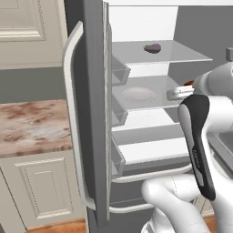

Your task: Transport the chicken drumstick from the fridge to the microwave and turn on the microwave.

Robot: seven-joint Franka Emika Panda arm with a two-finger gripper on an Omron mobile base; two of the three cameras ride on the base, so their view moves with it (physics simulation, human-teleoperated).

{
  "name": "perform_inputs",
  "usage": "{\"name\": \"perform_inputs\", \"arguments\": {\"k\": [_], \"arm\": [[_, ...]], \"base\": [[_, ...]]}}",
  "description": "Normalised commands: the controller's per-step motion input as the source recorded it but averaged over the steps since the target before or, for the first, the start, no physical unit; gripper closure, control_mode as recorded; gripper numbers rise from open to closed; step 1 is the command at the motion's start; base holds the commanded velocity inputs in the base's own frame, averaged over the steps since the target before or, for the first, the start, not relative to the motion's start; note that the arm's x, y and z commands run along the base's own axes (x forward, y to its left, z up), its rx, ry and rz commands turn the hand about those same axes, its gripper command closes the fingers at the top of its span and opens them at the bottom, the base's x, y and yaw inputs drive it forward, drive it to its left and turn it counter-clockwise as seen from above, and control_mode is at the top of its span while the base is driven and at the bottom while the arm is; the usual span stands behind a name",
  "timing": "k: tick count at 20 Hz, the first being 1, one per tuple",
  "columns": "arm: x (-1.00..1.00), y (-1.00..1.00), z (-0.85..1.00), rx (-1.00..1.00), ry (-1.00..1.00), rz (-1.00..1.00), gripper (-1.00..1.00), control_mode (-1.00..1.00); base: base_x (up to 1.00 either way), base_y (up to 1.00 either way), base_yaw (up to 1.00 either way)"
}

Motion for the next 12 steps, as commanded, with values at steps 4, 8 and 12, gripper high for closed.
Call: {"name": "perform_inputs", "arguments": {"k": [4,8,12], "arm": [[-0.23,0.00,0.05,-0.01,0.00,0.00,1.00,-1.00],[-0.10,0.00,0.00,0.00,0.00,0.00,1.00,-1.00],[0.00,0.00,0.00,0.00,0.00,0.00,1.00,-1.00]], "base": [[0.00,0.00,0.00],[0.00,0.00,0.00],[0.00,0.00,0.00]]}}
